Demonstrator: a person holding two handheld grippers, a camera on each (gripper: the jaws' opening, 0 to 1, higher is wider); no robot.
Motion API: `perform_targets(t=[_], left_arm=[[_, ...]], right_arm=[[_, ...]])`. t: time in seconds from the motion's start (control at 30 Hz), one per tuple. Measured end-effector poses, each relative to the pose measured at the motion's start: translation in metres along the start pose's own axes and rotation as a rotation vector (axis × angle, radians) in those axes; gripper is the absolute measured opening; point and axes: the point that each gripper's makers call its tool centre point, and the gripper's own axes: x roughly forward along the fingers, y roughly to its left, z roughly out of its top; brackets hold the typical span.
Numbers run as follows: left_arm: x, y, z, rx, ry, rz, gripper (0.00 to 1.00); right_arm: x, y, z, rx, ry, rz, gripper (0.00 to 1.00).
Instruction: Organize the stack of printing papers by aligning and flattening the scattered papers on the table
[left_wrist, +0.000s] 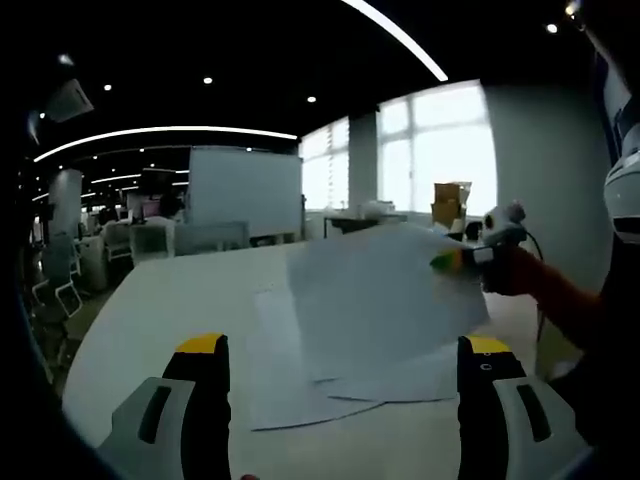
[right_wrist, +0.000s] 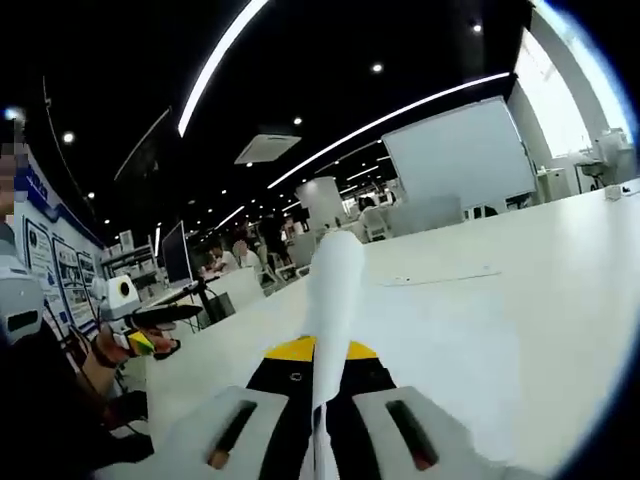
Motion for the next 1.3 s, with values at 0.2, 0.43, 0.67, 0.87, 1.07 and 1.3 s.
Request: perform_targets(t=[0.2, 0.43, 0.67, 0.87, 1.07, 1.3], left_arm=[[-0.001, 0.001, -0.001, -0.003, 0.001, 0.003, 0.97], [-0.001, 0.001, -0.002, -0.004, 0.0, 0.004, 0.97], [0.0, -0.001, -0.003, -0.005, 0.002, 0.0, 0.97], [0.0, 0.0, -0.003, -0.007, 0.004, 0.005, 0.97], [0.001, -0.002, -0.002, -0.015, 0.0, -0.003, 0.97], [0.002, -0.004, -0.001, -0.026, -0.004, -0.007, 0.97]], right_arm=[[0.001, 0.009, 0.006, 0.002, -0.009, 0.019, 0.0], [0.0, 0.027, 0.02, -0.011, -0.04, 0.059, 0.0], [-0.007, 0.033, 0.046, -0.004, -0.145, 0.055, 0.0], [-0.012, 0.034, 0.062, 0.013, -0.204, 0.057, 0.0], [-0.015, 0.046, 0.075, 0.032, -0.251, 0.092, 0.0], [-0.018, 0.058, 0.091, 0.052, -0.304, 0.131, 0.0]])
